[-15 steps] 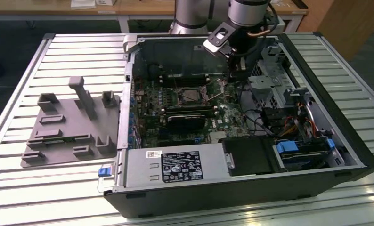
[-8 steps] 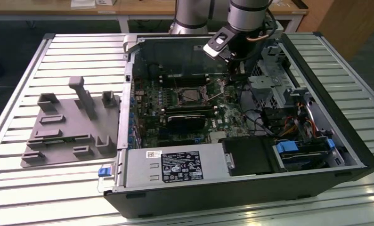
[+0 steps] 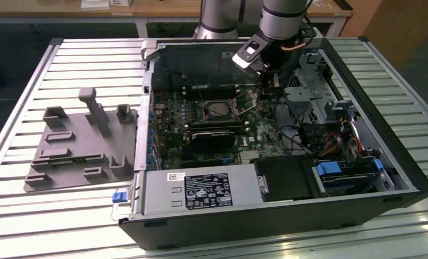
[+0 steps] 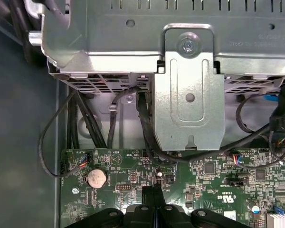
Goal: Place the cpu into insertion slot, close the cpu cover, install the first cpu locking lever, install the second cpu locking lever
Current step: 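Close the cpu cover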
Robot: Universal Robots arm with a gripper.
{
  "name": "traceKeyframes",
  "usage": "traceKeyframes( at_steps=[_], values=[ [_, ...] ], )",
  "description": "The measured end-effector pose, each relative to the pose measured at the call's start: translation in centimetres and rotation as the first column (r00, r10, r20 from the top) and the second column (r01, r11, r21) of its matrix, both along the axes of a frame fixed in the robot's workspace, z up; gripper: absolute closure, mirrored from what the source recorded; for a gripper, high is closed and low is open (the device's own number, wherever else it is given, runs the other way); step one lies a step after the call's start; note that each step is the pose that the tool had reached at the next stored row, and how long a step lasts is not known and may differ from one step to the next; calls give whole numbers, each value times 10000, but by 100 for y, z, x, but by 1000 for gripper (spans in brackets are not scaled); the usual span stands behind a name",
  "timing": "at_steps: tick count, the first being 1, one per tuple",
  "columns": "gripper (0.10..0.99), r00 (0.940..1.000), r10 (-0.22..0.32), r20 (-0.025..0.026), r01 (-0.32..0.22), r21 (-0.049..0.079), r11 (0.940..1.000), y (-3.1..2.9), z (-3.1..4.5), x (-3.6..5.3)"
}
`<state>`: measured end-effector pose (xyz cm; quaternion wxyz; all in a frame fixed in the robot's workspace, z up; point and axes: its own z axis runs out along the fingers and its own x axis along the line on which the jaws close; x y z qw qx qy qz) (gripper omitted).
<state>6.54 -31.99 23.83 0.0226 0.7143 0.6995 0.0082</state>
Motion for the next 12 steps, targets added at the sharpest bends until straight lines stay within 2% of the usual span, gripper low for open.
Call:
traceKeyframes(
  at_steps=[5, 12],
  values=[
    [984, 10000, 2, 0, -2, 2, 10000, 10, -68, 1],
    [984, 10000, 1, -4, -1, 1, 10000, 10, -73, 1]
  ],
)
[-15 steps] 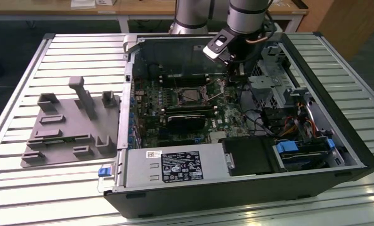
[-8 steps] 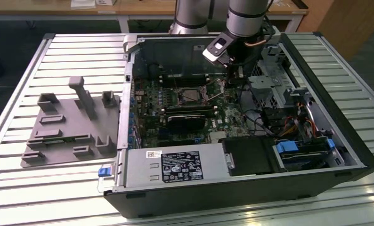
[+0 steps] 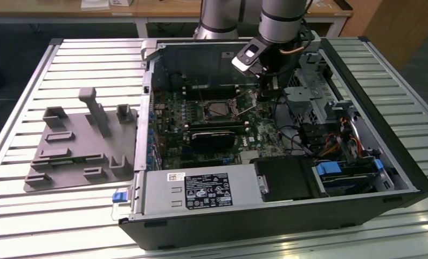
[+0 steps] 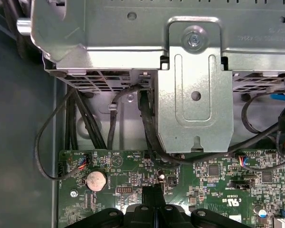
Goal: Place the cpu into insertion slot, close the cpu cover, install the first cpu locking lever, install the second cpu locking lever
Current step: 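Close the cpu cover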
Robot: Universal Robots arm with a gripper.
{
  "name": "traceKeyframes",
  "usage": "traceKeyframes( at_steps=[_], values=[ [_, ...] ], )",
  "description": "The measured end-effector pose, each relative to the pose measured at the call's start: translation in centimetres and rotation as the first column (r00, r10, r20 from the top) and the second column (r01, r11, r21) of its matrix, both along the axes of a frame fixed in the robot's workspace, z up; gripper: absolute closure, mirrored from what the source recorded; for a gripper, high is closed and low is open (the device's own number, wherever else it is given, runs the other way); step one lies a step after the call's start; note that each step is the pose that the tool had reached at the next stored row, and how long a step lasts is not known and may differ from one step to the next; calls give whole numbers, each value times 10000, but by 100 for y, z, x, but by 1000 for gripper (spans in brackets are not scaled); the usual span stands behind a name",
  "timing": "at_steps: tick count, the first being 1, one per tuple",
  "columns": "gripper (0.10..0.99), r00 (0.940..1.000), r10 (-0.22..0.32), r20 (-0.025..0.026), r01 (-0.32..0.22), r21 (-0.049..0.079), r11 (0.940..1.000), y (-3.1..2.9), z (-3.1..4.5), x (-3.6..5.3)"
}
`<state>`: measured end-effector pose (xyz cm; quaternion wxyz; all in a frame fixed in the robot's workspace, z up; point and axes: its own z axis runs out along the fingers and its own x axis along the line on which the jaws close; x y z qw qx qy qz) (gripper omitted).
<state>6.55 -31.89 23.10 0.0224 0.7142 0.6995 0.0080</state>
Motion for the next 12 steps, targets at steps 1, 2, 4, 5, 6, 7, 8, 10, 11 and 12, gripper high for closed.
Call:
traceKeyframes(
  at_steps=[1, 2, 4, 5, 6, 7, 8, 10, 11, 12],
  values=[
    [984, 10000, 0, -35, 0, 2, 10000, 0, -1, 0],
    [984, 10000, -1, -85, 1, 3, 10000, 0, -1, 1],
    [984, 9998, 0, -184, 0, 1, 10000, 0, -2, 2],
    [984, 9996, -1, -277, 1, 2, 10000, 0, -2, 4],
    [984, 9993, 0, -364, 0, 2, 10000, 0, -3, 6],
    [984, 9989, 0, -465, 0, 2, 10000, 1, -3, 8],
    [984, 9983, 0, -587, 1, 1, 10000, 0, -3, 10],
    [984, 9967, 0, -810, 0, 2, 10000, 0, -4, 15],
    [984, 9961, 0, -884, 0, 1, 10000, 0, -4, 16],
    [984, 9956, 0, -938, 0, 1, 10000, 0, -4, 17]
  ],
)
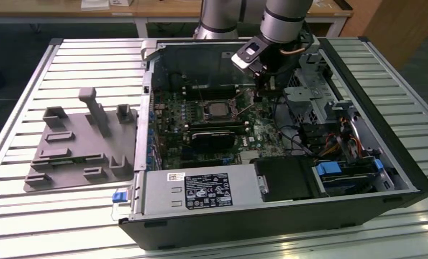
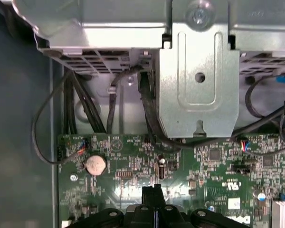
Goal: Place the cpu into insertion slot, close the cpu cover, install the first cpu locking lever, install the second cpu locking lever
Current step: 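Close the cpu cover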
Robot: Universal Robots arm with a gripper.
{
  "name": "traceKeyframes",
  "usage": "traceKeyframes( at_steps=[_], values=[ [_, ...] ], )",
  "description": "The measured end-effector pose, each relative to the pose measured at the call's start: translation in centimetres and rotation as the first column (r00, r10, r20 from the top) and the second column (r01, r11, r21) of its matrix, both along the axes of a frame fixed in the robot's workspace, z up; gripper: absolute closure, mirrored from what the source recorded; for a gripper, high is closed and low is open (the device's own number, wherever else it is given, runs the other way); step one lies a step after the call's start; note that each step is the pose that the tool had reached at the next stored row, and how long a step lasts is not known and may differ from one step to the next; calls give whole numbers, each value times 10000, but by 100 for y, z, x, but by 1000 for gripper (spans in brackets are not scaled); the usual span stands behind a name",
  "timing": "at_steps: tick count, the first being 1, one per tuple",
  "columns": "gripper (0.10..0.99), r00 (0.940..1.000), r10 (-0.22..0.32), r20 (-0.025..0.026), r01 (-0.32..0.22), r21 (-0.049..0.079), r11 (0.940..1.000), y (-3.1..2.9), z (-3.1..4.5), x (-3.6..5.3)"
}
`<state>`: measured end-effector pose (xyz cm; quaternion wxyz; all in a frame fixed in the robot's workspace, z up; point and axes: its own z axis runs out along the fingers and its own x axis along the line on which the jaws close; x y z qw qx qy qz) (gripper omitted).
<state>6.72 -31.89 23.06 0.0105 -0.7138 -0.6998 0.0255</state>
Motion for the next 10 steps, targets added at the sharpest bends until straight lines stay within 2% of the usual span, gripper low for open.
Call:
traceKeyframes(
  at_steps=[1, 5, 10],
  values=[
    [984, 10000, 0, -18, 0, -1, 10000, 0, 0, 0],
    [984, 10000, 0, -37, 0, 0, 10000, 0, 0, 0],
    [984, 10000, -1, -37, 1, -1, 10000, 0, 0, -18]
  ],
)
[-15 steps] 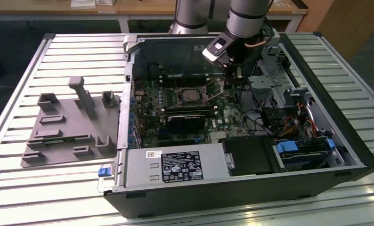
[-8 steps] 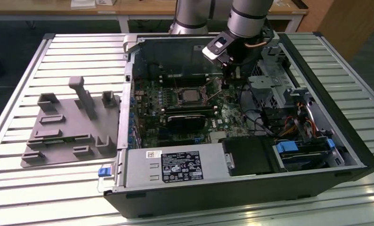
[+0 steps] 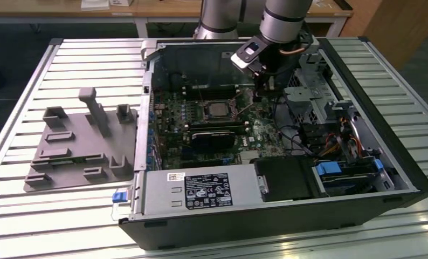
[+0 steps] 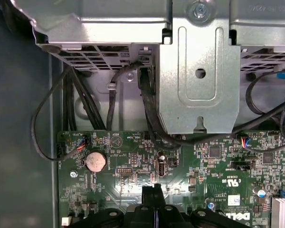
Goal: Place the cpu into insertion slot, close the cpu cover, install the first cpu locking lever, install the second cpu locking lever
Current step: 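Close the cpu cover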
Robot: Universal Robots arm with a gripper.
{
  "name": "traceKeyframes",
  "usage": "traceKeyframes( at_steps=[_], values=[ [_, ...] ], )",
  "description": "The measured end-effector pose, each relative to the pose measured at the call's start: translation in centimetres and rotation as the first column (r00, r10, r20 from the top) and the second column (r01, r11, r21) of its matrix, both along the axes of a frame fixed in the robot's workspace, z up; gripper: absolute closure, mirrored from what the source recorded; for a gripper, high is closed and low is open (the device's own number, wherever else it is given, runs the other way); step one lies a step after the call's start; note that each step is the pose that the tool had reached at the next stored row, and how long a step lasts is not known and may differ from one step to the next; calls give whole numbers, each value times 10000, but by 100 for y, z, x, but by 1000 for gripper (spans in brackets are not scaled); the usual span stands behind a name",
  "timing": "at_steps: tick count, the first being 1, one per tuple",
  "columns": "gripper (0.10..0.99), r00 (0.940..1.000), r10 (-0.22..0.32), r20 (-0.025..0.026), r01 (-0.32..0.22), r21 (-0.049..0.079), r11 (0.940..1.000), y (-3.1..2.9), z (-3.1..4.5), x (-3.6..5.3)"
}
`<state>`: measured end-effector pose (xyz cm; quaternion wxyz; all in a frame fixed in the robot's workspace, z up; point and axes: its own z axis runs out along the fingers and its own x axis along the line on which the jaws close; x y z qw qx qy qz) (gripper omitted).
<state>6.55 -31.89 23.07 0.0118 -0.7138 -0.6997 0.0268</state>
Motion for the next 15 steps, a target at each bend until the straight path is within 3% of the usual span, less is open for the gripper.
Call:
traceKeyframes(
  at_steps=[4, 15],
  values=[
    [984, 10000, -8, 40, 8, 2, 10000, 0, 2, -55],
    [984, 9998, -30, 217, 30, 32, 10000, 0, 7, -299]
  ],
)
